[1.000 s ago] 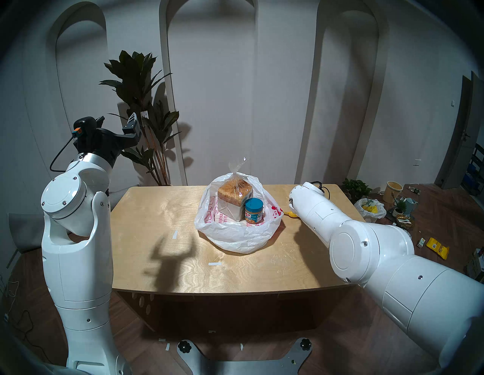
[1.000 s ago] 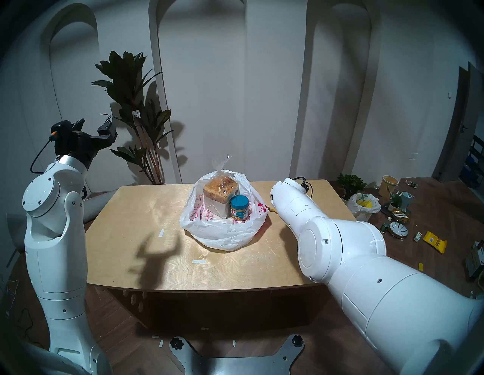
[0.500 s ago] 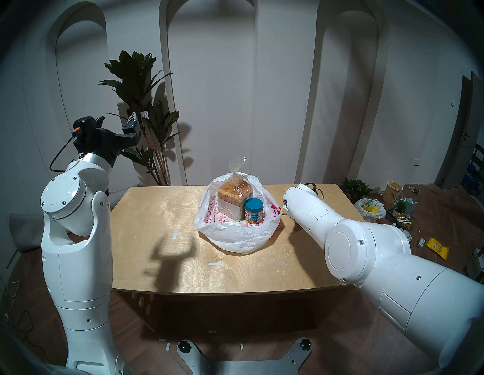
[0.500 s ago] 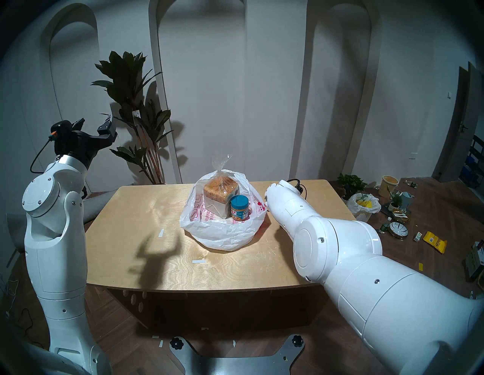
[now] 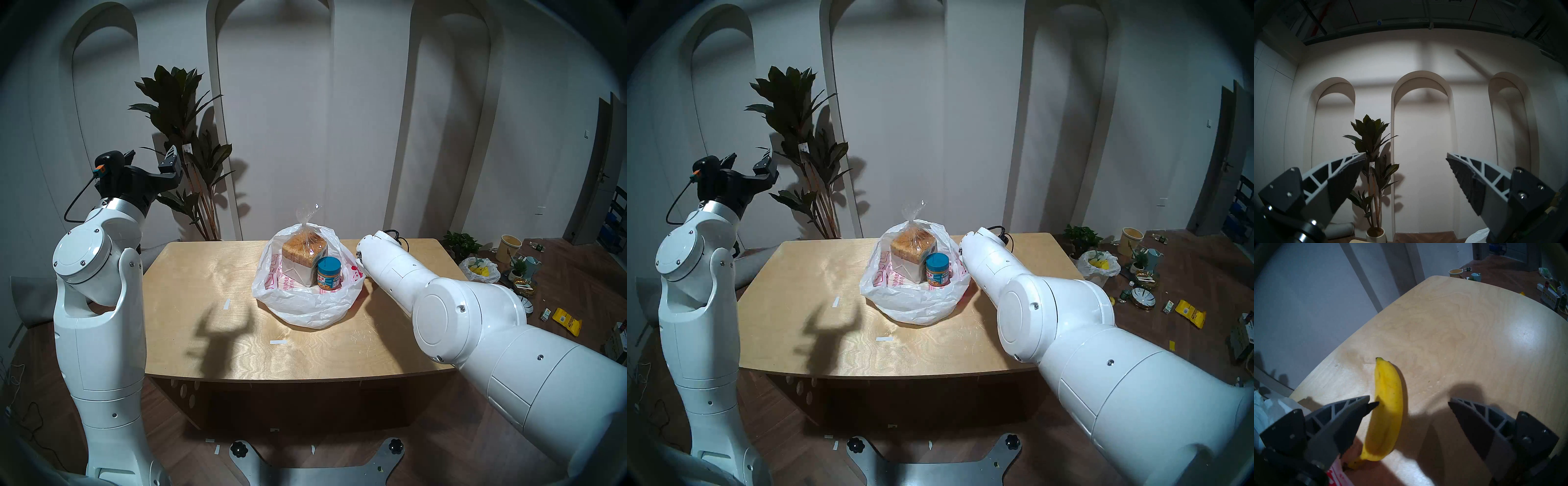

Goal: Bag the groceries: heavy items first, fragile items on top

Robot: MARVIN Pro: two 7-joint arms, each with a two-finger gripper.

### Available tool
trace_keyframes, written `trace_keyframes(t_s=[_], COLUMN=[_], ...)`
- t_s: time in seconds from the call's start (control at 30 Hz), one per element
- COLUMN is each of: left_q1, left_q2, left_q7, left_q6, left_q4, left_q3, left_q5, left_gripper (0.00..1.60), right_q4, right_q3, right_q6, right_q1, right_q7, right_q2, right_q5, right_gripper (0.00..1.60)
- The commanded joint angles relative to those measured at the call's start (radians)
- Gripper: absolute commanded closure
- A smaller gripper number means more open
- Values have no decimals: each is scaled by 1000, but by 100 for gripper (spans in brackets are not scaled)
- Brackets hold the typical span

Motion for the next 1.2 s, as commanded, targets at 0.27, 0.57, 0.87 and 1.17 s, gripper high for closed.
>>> trace_keyframes(t_s=[0.27, 0.57, 0.87, 1.17], left_q1=[-10, -9, -7, -6], left_q2=[3, 3, 3, 2], left_q7=[-1, 0, 1, 1], left_q6=[-2, -2, -2, -2], left_q4=[-14, -11, -8, -6], left_q3=[0, 0, 0, 0], left_q5=[-2, -1, -1, -1], left_gripper=[0, 0, 0, 0], right_q4=[4, 19, 26, 35], right_q3=[-17, -24, -30, -36], right_q6=[-11, -12, -10, -11], right_q1=[26, 17, 15, 8], right_q7=[24, 41, 54, 67], right_q2=[-31, -20, 10, 23], right_q5=[-5, -9, -15, -21], right_gripper=[0, 0, 0, 0])
